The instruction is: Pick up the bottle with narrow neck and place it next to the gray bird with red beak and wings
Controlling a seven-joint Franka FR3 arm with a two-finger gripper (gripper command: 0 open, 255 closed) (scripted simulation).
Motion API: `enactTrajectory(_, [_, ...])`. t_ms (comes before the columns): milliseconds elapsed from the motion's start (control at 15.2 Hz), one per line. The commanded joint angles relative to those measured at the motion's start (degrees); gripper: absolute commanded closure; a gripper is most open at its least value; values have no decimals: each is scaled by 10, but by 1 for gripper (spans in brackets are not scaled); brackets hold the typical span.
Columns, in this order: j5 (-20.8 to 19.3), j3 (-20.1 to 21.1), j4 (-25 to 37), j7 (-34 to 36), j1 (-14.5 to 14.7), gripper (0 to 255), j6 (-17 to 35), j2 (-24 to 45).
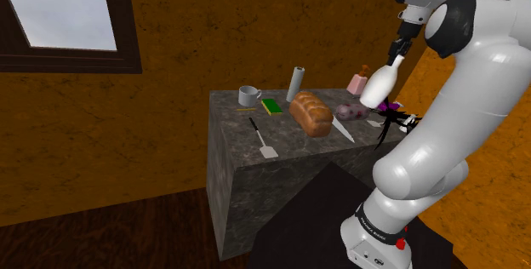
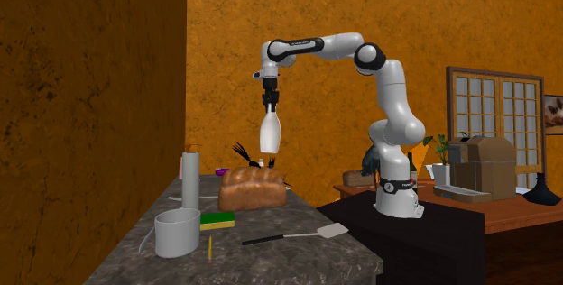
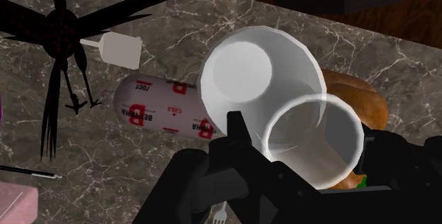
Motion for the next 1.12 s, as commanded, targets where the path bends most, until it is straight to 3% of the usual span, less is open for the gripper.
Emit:
enactTrajectory(0, [-3, 0, -20, 1, 1, 255, 17, -5])
enactTrajectory(1056, [-7, 3, -151, 7, 4, 255, 142, -12])
